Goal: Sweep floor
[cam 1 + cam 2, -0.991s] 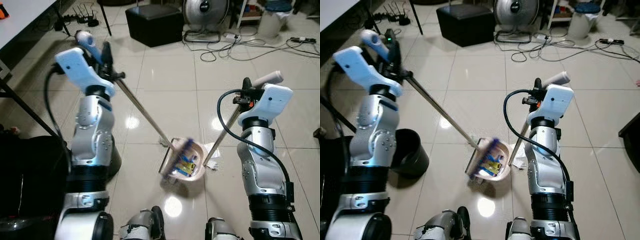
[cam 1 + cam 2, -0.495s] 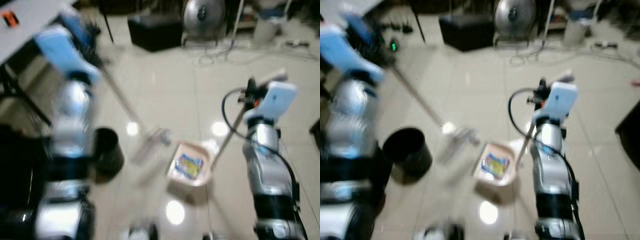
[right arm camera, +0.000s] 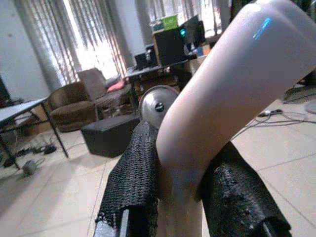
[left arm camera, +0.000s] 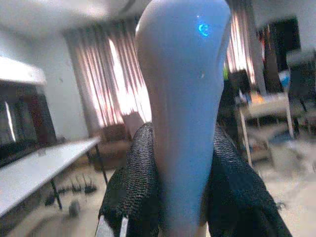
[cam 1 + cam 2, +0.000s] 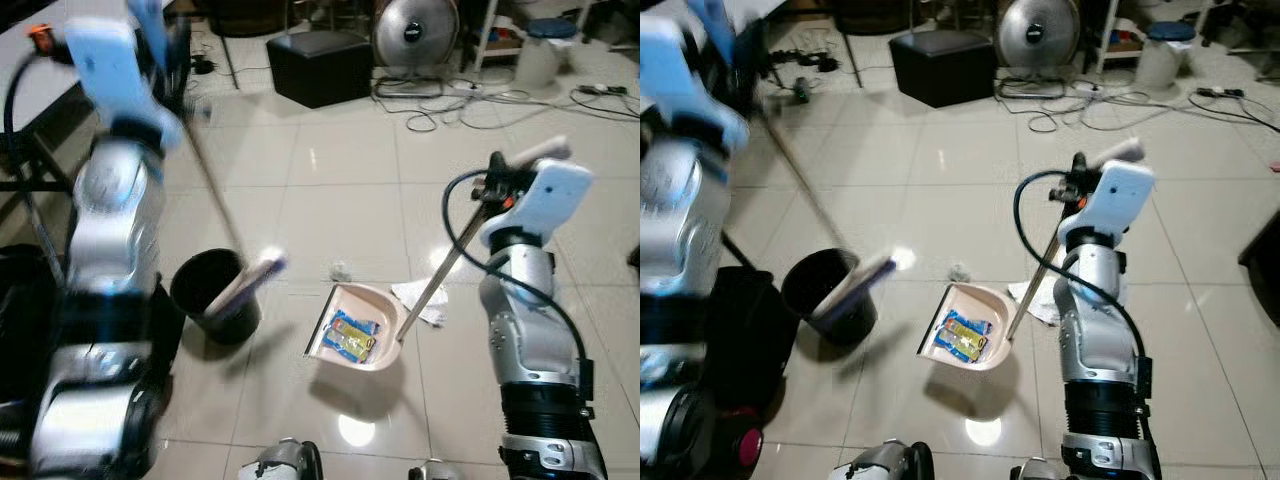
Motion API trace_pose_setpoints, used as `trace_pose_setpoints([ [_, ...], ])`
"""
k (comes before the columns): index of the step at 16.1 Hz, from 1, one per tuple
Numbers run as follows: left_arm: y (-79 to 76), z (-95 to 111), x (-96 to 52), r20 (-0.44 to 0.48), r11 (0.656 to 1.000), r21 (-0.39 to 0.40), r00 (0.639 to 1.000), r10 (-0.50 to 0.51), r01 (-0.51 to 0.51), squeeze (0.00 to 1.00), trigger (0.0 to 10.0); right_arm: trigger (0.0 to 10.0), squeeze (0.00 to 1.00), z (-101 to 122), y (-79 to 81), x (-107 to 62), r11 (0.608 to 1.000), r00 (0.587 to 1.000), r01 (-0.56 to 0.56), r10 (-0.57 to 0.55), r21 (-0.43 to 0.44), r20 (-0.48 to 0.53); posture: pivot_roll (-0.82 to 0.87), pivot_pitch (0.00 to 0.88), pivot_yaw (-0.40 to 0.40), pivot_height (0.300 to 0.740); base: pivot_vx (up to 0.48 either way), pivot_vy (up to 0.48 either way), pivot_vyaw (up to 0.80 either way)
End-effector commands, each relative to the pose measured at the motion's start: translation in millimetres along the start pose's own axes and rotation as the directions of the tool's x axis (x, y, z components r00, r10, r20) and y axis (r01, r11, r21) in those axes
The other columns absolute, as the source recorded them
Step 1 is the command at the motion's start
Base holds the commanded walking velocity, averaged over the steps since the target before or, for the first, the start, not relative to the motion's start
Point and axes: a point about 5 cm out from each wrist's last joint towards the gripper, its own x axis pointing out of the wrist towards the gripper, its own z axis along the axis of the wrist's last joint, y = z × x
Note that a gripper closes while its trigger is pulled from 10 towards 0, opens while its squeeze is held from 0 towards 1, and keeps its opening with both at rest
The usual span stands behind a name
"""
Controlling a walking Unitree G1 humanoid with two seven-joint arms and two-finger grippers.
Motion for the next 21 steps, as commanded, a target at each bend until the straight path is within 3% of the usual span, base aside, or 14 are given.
trace_pose_setpoints([
  [1,12.2,-2.2,-7.4,-0.032,0.998,0.056,0.999,-0.017,0.019,0.0,10.0,10.0,0.0,29.1,10.2,6.1,0.999,0.996,-0.035,0.031,0.04,0.087,-0.06,0.038,0.133,0.74,0.0,0.0,0.0],
  [4,22.4,-16.2,-26.3,-0.13,0.999,0.044,0.991,0.004,0.001,0.0,10.0,10.0,0.0,46.7,10.6,8.8,0.998,0.993,-0.061,0.058,0.025,0.103,-0.06,0.031,0.123,0.74,0.0,0.0,0.0],
  [6,19.9,-41.8,-55.8,-0.301,0.999,-0.023,0.953,0.033,-0.042,0.0,10.0,10.0,0.0,61.5,12.7,8.3,0.993,0.99,-0.116,0.115,0.0,0.086,-0.06,0.018,0.105,0.74,0.0,0.0,0.0],
  [8,11.5,-62.1,-82.4,-0.409,0.996,-0.043,0.911,0.049,-0.073,0.0,10.0,10.0,0.0,65.8,14.1,8.0,0.989,0.988,-0.146,0.145,-0.003,0.049,-0.06,0.01,0.095,0.74,0.0,0.0,0.0],
  [9,6.6,-73.7,-100.3,-0.44,0.998,0.003,0.896,0.064,-0.07,0.0,10.0,10.0,0.0,69.6,16.3,7.1,0.987,0.986,-0.162,0.162,0.004,0.033,-0.06,0.002,0.083,0.74,0.0,0.0,0.0],
  [10,3.2,-78.5,-108.8,-0.456,0.997,0.009,0.887,0.067,-0.071,0.0,10.0,10.0,0.0,74.7,19.3,6.4,0.984,0.983,-0.18,0.18,0.009,0.041,-0.06,0.0,0.078,0.74,0.0,0.0,0.0],
  [14,-16.7,-73.7,-130.2,-0.445,0.999,0.017,0.894,0.044,-0.04,0.0,10.0,10.0,0.0,97.7,25.4,11.6,0.973,0.973,-0.219,0.211,0.074,0.096,-0.06,0.0,0.032,0.74,0.0,0.0,0.52],
  [17,-23.2,-64.8,-130.7,-0.392,0.999,0.024,0.919,0.044,-0.037,0.0,10.0,10.0,0.0,107.8,27.7,17.8,0.962,0.966,-0.241,0.225,0.126,0.126,-0.04,0.0,0.003,0.74,0.0,0.0,0.8],
  [21,-26.3,-62.8,-132.2,-0.394,0.999,0.028,0.919,0.035,-0.026,0.0,10.0,10.0,0.0,111.9,24.3,21.8,0.954,0.969,-0.227,0.2,0.194,0.148,-0.04,0.0,0.01,0.74,0.161,0.0,0.4],
])
